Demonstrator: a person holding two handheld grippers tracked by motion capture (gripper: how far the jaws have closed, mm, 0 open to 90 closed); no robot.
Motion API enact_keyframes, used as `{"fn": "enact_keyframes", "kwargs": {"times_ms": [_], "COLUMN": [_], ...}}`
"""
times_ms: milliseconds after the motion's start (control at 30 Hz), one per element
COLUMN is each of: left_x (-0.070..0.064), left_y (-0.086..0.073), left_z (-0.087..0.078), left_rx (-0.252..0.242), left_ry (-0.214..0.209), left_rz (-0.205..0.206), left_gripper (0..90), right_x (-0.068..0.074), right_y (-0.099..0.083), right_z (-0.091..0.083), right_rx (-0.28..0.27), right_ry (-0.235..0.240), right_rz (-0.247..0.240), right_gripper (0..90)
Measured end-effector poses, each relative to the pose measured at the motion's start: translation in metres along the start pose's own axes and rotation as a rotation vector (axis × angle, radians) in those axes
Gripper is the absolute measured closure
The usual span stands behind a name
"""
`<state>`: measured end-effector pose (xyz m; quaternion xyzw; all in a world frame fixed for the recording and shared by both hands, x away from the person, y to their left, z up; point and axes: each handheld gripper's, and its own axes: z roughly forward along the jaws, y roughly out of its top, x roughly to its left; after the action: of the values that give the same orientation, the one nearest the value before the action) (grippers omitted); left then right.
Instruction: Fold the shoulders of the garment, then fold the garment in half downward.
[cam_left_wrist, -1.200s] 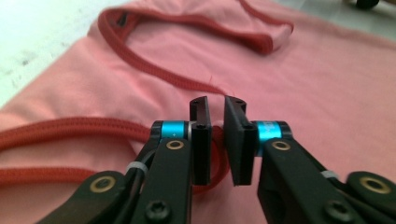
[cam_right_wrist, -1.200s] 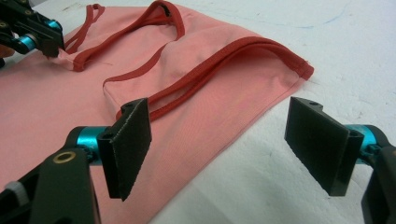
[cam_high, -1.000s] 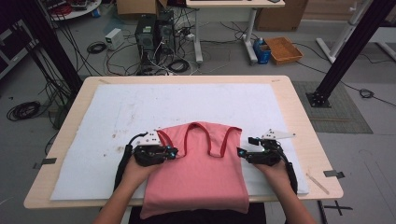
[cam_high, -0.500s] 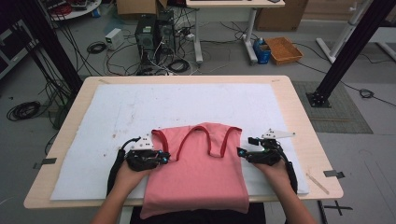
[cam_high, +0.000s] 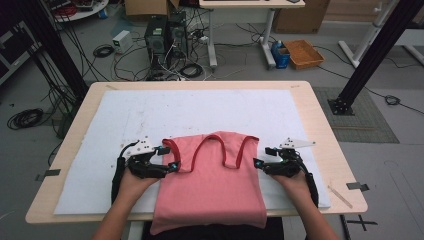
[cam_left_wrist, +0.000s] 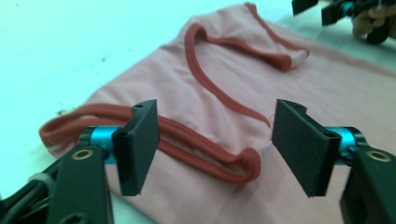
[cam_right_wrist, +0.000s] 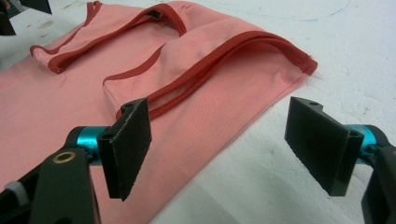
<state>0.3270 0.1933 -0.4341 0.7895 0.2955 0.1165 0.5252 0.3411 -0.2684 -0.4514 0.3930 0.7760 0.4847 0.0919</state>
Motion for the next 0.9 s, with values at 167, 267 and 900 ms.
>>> {"fn": "enact_keyframes", "kwargs": {"times_ms": [167, 267, 900], "left_x": [0.004, 0.009, 0.030], "left_y": [0.003, 0.005, 0.004], "left_z": [-0.005, -0.008, -0.010], "left_rx": [-0.032, -0.051, -0.045], "left_ry": [-0.003, 0.001, 0.099], "left_rz": [-0.007, -0.020, -0.080], "left_gripper": [22.1, 19.6, 18.1], "right_x": [0.000, 0.000, -0.004], "right_y": [0.000, 0.000, 0.011], "right_z": [0.000, -0.001, -0.017], "right_rx": [0.001, -0.010, -0.074], "right_ry": [0.003, 0.009, 0.009], "right_rz": [0.001, 0.001, -0.010], "right_gripper": [22.7, 22.4, 21.8]}}
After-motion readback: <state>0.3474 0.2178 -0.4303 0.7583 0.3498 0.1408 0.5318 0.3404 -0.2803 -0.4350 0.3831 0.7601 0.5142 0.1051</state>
